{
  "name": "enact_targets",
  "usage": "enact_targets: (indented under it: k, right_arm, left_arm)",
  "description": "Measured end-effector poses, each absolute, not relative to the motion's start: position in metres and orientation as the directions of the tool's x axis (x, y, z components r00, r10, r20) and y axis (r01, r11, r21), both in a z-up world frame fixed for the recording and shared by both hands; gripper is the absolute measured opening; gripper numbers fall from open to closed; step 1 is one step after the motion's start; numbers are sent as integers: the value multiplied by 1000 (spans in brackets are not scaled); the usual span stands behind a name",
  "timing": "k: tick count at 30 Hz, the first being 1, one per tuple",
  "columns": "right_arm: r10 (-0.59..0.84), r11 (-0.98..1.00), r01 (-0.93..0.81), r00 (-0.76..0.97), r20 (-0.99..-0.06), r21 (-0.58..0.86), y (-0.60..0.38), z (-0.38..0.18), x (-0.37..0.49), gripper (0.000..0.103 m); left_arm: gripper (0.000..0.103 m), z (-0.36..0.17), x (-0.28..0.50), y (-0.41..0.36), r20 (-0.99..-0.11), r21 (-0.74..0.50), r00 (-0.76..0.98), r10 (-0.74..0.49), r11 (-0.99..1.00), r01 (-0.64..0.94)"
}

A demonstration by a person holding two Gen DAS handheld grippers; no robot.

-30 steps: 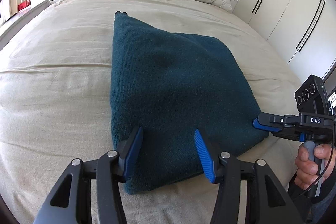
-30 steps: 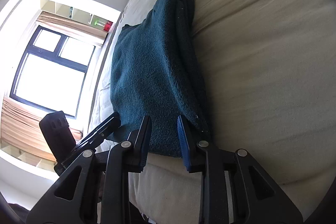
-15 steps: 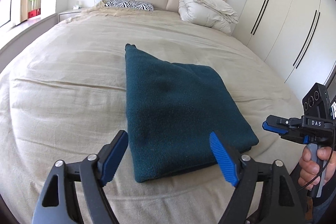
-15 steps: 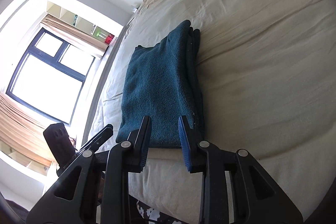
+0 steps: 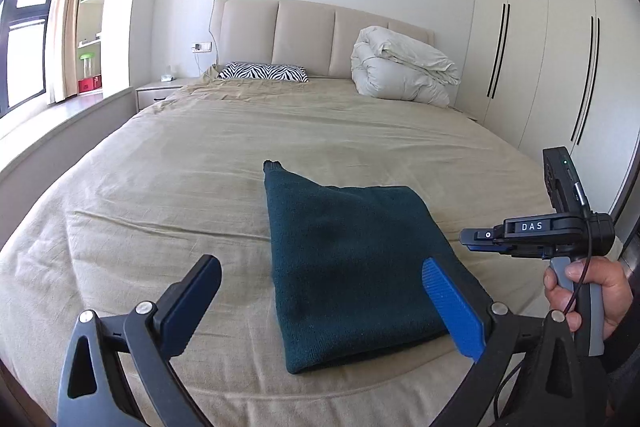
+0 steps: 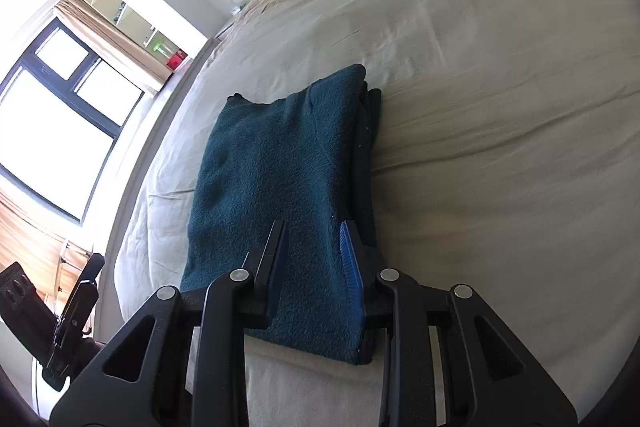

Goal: Fold small clothes

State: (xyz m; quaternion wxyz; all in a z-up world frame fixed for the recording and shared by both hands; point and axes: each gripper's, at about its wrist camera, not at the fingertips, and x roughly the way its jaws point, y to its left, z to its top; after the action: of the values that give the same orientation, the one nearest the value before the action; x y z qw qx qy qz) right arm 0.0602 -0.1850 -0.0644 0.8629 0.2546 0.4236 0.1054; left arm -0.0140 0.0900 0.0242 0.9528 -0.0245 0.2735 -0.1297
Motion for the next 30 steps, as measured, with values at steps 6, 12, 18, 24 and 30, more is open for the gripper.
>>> enact_targets:
  k: [6,12,18,24,30]
  right_arm:
    - [364,875,-6,668,-649,485,-174,-48,48,37]
    - [312,869,46,721,-619,492,-184,-45,33,73]
    - [214,903,35,828,-519,428,-188,-5,0,73]
    - [-18,967,100,944,-328,234,-174,48,-49,89]
    - [-169,979,184,974,-150,90,-155,81,-91,103]
  left_arm:
    - [103,53,-40,95,-348,-51,929,-130,991,120]
    - [103,94,-66,88,-129,72,990,-48,996,57]
    - [103,129,-78,83,-14,193,996,92,977,-87]
    - [103,145,-66,88,-107,187,988,111,978,-89]
    - [103,125,-45,88,-287,118,952,103,990,-71]
